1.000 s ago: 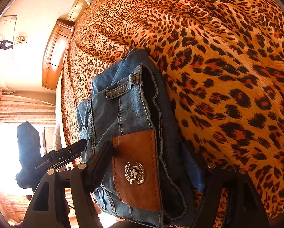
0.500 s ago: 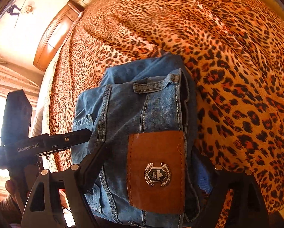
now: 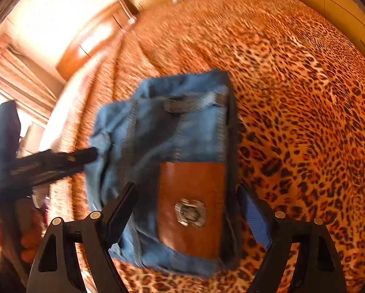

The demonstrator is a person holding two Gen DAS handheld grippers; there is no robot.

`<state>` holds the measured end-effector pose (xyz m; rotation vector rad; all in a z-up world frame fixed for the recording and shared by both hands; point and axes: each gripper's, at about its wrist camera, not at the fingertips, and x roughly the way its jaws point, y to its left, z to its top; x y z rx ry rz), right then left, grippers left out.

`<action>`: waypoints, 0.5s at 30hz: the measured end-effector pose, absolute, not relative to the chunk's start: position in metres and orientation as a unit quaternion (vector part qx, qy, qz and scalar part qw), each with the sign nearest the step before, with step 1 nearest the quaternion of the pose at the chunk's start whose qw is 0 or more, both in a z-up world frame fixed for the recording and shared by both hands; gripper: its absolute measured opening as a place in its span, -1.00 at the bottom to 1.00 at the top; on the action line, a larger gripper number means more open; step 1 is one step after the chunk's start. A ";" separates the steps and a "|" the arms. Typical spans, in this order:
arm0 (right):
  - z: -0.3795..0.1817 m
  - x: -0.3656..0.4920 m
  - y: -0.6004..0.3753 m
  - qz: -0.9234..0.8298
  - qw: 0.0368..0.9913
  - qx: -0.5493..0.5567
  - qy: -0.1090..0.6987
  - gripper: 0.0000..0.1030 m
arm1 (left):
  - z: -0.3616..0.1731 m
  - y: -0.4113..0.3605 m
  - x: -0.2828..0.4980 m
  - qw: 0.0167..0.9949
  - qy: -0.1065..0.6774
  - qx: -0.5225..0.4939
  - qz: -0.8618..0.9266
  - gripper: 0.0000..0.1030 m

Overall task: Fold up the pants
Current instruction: 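Open both grippers and lift them away from the folded jeans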

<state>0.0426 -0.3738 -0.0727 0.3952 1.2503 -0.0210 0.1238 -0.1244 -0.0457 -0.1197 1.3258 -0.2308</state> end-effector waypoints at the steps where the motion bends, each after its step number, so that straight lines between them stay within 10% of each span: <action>1: -0.079 0.044 -0.379 -0.020 0.784 0.193 0.589 0.64 | -0.048 -0.113 0.121 0.783 0.612 -0.058 -0.098 0.20; 15: -0.042 0.015 -0.352 -0.067 0.820 0.113 0.557 0.70 | -0.060 -0.131 0.061 0.819 0.572 -0.005 -0.054 0.33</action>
